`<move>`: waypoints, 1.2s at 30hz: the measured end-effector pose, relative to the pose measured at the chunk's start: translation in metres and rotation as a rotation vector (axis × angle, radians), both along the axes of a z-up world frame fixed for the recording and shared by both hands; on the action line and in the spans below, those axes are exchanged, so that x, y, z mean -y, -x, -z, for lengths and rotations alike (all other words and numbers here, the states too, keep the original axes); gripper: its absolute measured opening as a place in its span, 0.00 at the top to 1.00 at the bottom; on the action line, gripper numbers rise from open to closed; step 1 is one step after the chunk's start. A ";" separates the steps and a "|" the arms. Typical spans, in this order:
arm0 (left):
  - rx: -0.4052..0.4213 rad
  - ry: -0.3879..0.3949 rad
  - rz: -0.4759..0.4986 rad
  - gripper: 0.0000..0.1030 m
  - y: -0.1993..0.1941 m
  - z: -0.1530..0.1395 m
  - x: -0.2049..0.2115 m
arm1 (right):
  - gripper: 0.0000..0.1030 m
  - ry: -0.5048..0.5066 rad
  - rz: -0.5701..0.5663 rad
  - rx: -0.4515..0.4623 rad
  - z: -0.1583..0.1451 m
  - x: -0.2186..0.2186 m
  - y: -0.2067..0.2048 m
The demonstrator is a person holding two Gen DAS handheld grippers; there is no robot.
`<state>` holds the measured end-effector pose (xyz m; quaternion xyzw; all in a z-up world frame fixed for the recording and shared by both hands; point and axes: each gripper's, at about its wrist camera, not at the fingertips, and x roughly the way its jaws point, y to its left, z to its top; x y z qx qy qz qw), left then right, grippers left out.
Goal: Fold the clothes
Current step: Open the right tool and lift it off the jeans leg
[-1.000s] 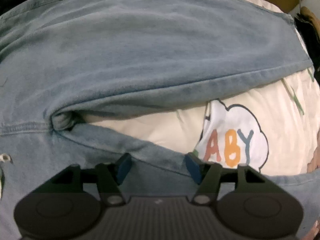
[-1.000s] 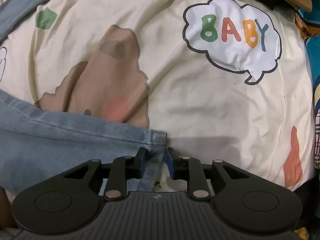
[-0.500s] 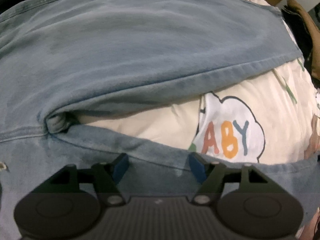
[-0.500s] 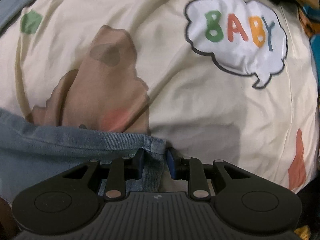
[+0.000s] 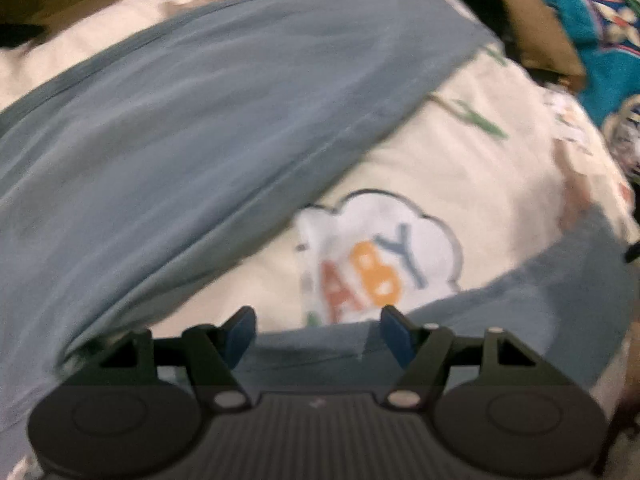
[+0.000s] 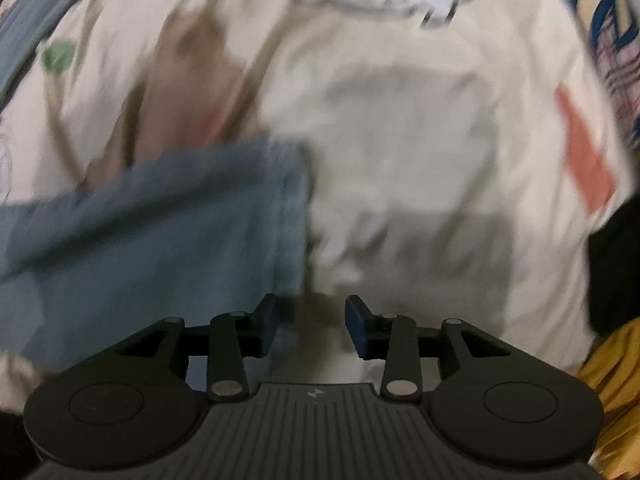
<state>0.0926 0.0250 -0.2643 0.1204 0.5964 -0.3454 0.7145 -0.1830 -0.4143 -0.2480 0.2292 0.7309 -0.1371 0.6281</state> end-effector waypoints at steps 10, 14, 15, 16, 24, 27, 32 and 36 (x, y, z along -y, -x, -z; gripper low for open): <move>-0.022 0.055 0.257 0.32 0.041 0.011 0.047 | 0.49 0.107 -0.194 0.076 -0.019 -0.046 -0.007; -0.010 0.060 0.306 0.39 0.050 0.019 0.064 | 0.50 0.125 -0.275 0.157 -0.042 -0.062 -0.023; 0.002 0.051 0.328 0.46 0.055 0.020 0.067 | 0.50 0.120 -0.287 0.179 -0.047 -0.063 -0.030; 0.009 0.050 0.346 0.49 0.057 0.018 0.067 | 0.50 0.112 -0.294 0.204 -0.051 -0.064 -0.039; 0.034 0.054 0.295 0.74 0.066 0.016 0.065 | 0.49 0.050 -0.381 0.370 -0.033 -0.085 -0.106; 0.044 0.062 0.248 0.81 0.067 0.016 0.062 | 0.49 0.032 -0.419 0.400 -0.030 -0.102 -0.124; 0.088 0.080 0.196 0.93 0.065 0.009 0.064 | 0.49 -0.001 -0.441 0.423 -0.014 -0.120 -0.142; 0.095 0.093 0.162 0.96 0.057 0.009 0.062 | 0.49 -0.016 -0.476 0.421 0.001 -0.133 -0.150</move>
